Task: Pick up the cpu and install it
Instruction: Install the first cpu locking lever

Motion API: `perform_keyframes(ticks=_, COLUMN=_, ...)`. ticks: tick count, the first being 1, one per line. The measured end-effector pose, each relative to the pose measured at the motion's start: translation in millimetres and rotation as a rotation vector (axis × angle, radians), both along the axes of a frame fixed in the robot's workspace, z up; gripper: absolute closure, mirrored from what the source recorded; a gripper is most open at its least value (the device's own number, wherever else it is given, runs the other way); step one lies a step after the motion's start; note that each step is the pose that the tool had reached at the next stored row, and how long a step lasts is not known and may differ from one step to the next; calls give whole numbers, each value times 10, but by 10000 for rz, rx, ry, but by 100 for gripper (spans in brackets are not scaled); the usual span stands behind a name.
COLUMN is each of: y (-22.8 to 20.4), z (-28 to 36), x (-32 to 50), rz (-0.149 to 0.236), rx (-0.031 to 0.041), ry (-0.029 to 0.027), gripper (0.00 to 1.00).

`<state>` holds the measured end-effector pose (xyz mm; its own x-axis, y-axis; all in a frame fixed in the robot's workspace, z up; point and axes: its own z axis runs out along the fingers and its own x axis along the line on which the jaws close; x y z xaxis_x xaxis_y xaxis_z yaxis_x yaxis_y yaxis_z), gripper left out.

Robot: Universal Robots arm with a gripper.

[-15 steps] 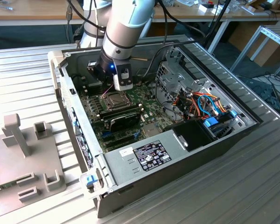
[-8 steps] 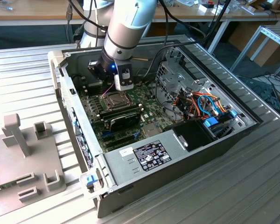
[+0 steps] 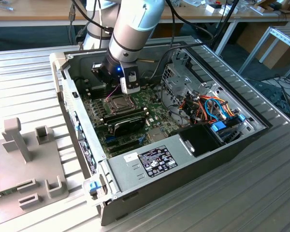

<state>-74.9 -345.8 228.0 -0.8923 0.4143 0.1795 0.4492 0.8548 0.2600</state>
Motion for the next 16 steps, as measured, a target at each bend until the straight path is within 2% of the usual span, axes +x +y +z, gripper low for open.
perform_keyframes(ticks=2, y=-1, z=0, x=4, rz=20, rx=-1, ry=-9, gripper=89)
perform_keyframes(ticks=5, y=0, z=-4, x=6, rz=94, rx=0, ry=-80, gripper=89)
perform_keyframes(ticks=7, y=2, z=-4, x=5, rz=132, rx=-27, ry=-170, gripper=89)
perform_keyframes(ticks=9, y=2, z=-4, x=6, rz=184, rx=-27, ry=-310, gripper=89)
perform_keyframes(ticks=10, y=3, z=-4, x=6, rz=199, rx=-30, ry=-351, gripper=89)
perform_keyframes(ticks=12, y=5, z=-4, x=5, rz=241, rx=-143, ry=-441, gripper=89)
perform_keyframes(ticks=16, y=6, z=-4, x=8, rz=241, rx=-146, ry=-453, gripper=89)
